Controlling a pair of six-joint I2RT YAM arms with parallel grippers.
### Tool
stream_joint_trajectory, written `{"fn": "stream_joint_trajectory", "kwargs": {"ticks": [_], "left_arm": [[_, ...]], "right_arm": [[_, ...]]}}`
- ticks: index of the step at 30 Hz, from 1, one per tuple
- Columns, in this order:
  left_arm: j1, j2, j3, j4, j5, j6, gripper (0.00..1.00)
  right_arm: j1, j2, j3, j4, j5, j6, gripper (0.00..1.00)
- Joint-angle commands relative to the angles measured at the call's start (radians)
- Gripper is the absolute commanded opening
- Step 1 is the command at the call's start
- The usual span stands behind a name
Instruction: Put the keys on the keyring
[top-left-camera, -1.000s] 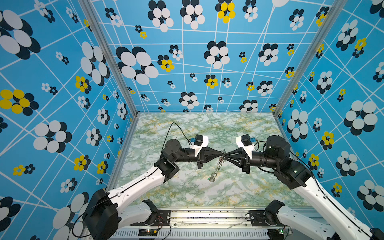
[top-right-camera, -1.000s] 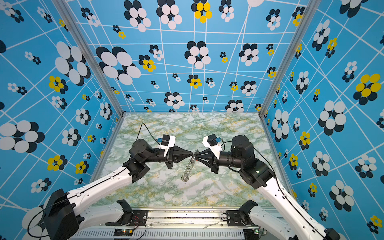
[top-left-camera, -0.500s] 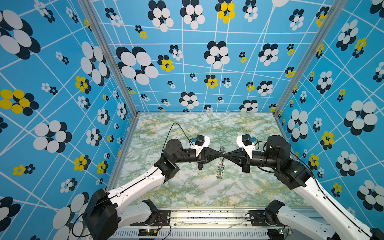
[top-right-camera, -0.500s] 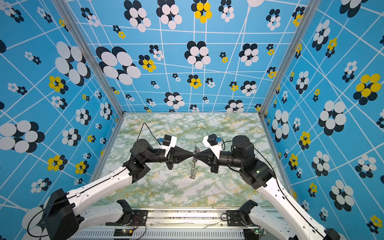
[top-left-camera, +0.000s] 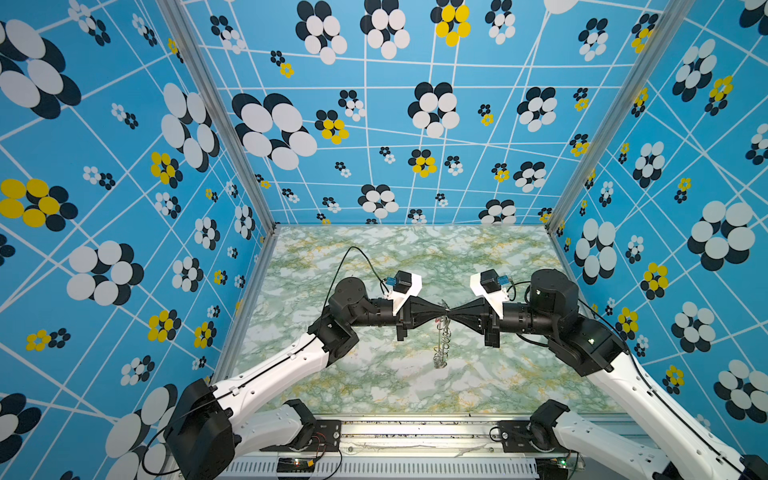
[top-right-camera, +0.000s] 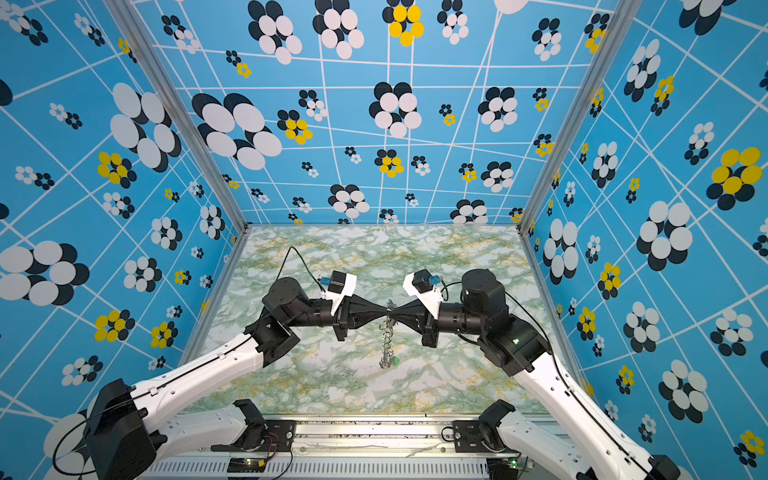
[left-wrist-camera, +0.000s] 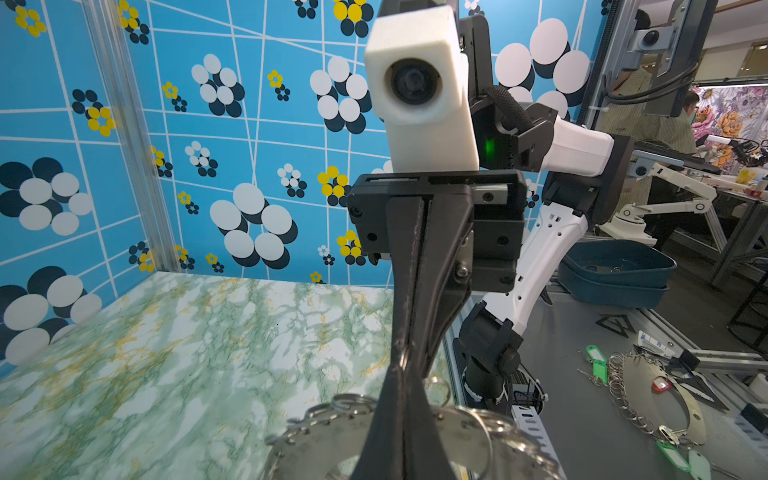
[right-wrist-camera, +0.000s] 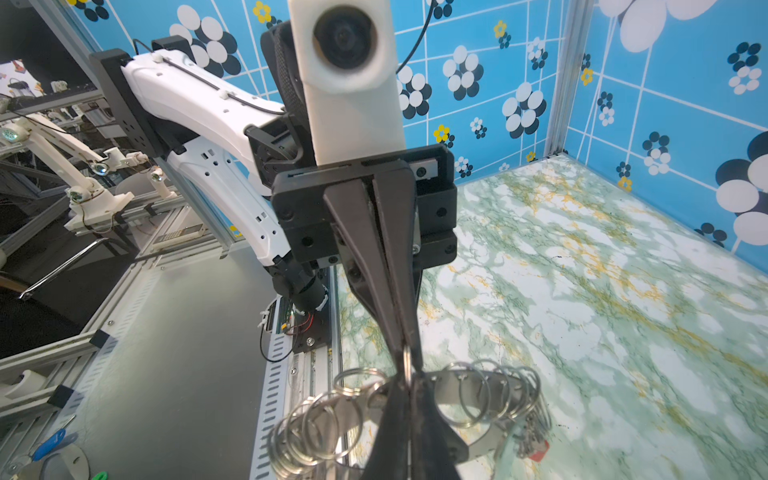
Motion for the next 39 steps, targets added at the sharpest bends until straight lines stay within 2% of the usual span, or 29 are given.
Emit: {"fn": "stream_joint_trajectory", "kwargs": {"ticks": [1, 7, 17, 34, 39], "left_arm": [[0.001, -0.044, 0.061, -0.105, -0.036, 0.066, 0.08], [0.007, -0.036, 0.111, -0.283, -0.028, 0.129, 0.22], [0.013, 0.012, 0.204, -0.528, 0.042, 0.224, 0.31], [0.007, 0.021, 0.224, -0.541, 0.059, 0.236, 0.19], [0.001, 0.024, 0.228, -0.562, 0.059, 0.247, 0.18]], "right_arm": [[0.006, 0.005, 0.043, -0.109, -0.003, -0.051, 0.00], [0.008, 0.036, 0.072, -0.143, -0.002, -0.078, 0.00], [0.028, 0.096, 0.157, -0.245, 0.025, -0.145, 0.00], [0.053, 0.129, 0.194, -0.289, 0.022, -0.178, 0.00], [0.053, 0.121, 0.197, -0.283, 0.027, -0.177, 0.00]]}}
